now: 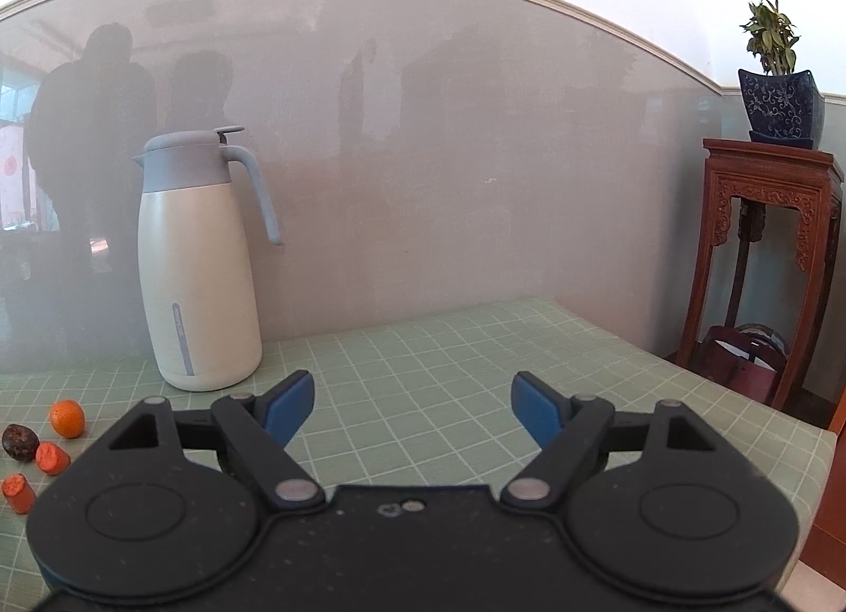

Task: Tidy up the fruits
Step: 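Grasp the dark chestnut with the left gripper and carry it over the box, then lower the chestnut into the box and open the left gripper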

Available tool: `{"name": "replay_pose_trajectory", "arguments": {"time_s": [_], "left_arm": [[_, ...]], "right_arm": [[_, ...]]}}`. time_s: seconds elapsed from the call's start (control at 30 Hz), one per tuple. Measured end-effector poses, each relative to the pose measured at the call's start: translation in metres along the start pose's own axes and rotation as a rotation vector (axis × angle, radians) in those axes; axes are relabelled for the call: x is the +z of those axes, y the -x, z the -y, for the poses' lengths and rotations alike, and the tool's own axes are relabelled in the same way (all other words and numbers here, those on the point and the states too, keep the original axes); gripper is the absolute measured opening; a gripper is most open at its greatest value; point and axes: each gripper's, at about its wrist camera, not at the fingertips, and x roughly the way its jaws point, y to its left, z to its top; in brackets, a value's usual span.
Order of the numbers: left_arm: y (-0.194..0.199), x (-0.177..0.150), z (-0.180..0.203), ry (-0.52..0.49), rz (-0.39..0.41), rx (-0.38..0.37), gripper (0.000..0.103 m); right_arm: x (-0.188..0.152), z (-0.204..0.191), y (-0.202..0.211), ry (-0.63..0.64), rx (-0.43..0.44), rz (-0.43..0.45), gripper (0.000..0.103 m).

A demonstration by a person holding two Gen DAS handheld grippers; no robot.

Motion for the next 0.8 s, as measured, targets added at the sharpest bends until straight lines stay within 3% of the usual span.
{"name": "replay_pose_trajectory", "arguments": {"time_s": [0.2, 0.43, 0.7, 0.8], "left_arm": [[0.018, 0.004, -0.023, 0.031, 0.061, 0.064, 0.047], [0.034, 0.002, -0.080, 0.125, 0.101, 0.209, 0.047], [0.021, -0.014, -0.153, 0.267, 0.013, 0.381, 0.047], [0.007, -0.023, -0.182, 0.335, -0.062, 0.402, 0.047]], "right_arm": [[0.000, -0.011, 0.003, 0.012, 0.030, -0.001, 0.082], [-0.001, -0.032, 0.010, 0.032, 0.081, 0.000, 0.082], [-0.002, -0.058, 0.017, 0.051, 0.122, -0.001, 0.082], [-0.002, -0.066, 0.018, 0.052, 0.134, -0.004, 0.082]]}}
